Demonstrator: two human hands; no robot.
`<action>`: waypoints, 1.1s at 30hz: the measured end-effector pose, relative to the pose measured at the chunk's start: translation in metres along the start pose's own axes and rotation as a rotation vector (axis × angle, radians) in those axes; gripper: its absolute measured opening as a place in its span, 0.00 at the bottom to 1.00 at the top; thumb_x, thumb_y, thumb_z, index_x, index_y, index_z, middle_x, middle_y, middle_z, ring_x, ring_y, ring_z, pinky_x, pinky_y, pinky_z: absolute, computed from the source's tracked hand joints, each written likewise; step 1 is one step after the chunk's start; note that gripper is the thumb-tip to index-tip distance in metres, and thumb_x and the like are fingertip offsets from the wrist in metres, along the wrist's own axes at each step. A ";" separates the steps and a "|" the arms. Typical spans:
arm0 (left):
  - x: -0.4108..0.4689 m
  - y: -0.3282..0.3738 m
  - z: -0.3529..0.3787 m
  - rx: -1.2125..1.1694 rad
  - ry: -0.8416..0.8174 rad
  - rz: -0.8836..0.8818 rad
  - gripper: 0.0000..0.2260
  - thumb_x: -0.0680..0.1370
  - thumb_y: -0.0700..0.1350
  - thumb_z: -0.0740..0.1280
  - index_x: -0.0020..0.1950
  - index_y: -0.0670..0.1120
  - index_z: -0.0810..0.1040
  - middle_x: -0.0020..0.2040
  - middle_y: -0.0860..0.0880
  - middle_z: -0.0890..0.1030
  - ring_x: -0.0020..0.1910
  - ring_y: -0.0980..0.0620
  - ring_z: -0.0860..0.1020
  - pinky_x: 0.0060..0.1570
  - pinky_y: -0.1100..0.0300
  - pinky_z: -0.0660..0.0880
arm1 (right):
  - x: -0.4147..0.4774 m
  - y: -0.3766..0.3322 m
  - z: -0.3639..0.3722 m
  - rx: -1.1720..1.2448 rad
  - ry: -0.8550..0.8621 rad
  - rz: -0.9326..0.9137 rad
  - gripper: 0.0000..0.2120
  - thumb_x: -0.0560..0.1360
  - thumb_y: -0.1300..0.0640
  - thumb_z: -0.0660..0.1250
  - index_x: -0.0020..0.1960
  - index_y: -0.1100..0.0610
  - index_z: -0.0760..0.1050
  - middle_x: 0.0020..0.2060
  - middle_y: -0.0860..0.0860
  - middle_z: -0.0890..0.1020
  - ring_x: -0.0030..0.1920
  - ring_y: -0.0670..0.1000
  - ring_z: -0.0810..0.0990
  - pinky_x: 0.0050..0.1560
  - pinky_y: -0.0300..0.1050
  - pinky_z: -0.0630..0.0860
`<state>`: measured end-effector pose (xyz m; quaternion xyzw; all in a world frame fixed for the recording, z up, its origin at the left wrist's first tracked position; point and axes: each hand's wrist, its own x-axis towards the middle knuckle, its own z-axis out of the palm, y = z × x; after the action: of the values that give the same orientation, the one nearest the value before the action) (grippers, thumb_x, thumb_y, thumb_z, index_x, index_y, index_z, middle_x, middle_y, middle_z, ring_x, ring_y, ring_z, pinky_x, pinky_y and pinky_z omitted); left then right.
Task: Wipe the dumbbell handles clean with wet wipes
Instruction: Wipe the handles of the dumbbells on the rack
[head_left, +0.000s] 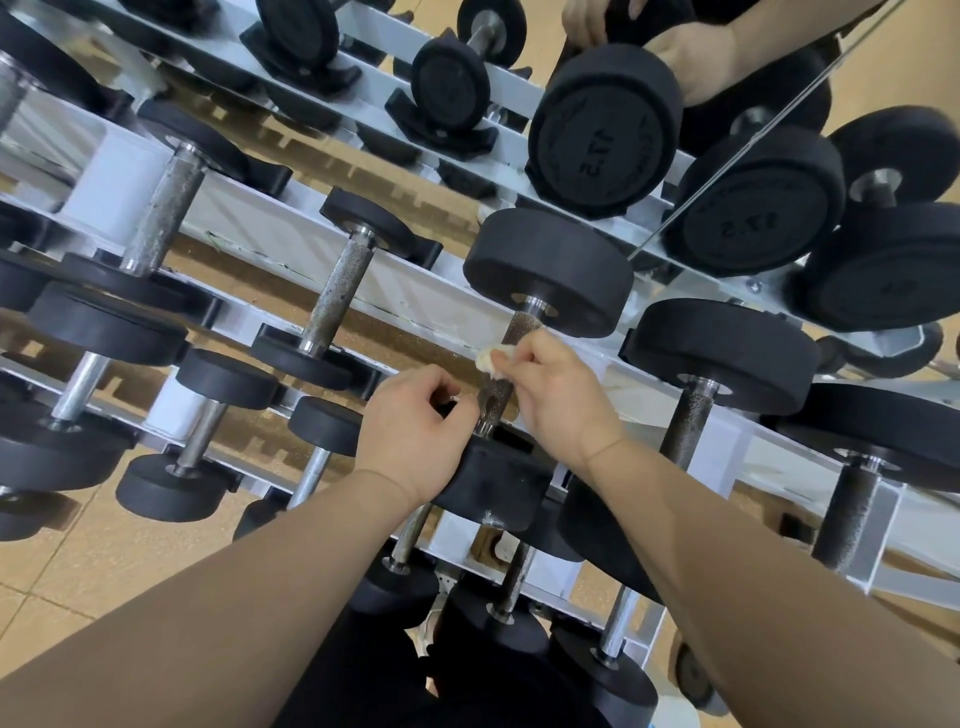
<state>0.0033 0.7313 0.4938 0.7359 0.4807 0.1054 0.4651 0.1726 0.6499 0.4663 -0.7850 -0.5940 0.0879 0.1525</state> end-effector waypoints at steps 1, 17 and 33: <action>0.000 0.000 0.000 0.002 0.008 0.003 0.06 0.76 0.49 0.69 0.44 0.47 0.80 0.41 0.53 0.78 0.46 0.50 0.76 0.51 0.49 0.75 | -0.004 0.000 0.000 0.061 0.012 0.018 0.10 0.78 0.51 0.70 0.43 0.56 0.75 0.38 0.48 0.72 0.39 0.46 0.71 0.46 0.47 0.72; 0.000 -0.002 0.001 -0.005 0.004 -0.012 0.06 0.76 0.49 0.69 0.41 0.48 0.79 0.40 0.53 0.79 0.45 0.50 0.76 0.49 0.49 0.76 | 0.010 -0.015 -0.009 0.397 0.135 0.316 0.07 0.77 0.61 0.70 0.52 0.54 0.86 0.41 0.43 0.76 0.43 0.41 0.75 0.50 0.29 0.71; 0.000 -0.002 0.000 -0.002 -0.016 0.002 0.07 0.76 0.50 0.68 0.42 0.48 0.79 0.40 0.53 0.79 0.45 0.50 0.77 0.50 0.48 0.76 | 0.014 -0.017 -0.007 0.430 0.165 0.347 0.10 0.76 0.66 0.69 0.48 0.55 0.86 0.42 0.42 0.75 0.43 0.41 0.76 0.49 0.28 0.71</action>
<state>0.0023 0.7319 0.4925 0.7367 0.4761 0.1003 0.4695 0.1631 0.6666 0.4792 -0.8291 -0.4039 0.1726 0.3460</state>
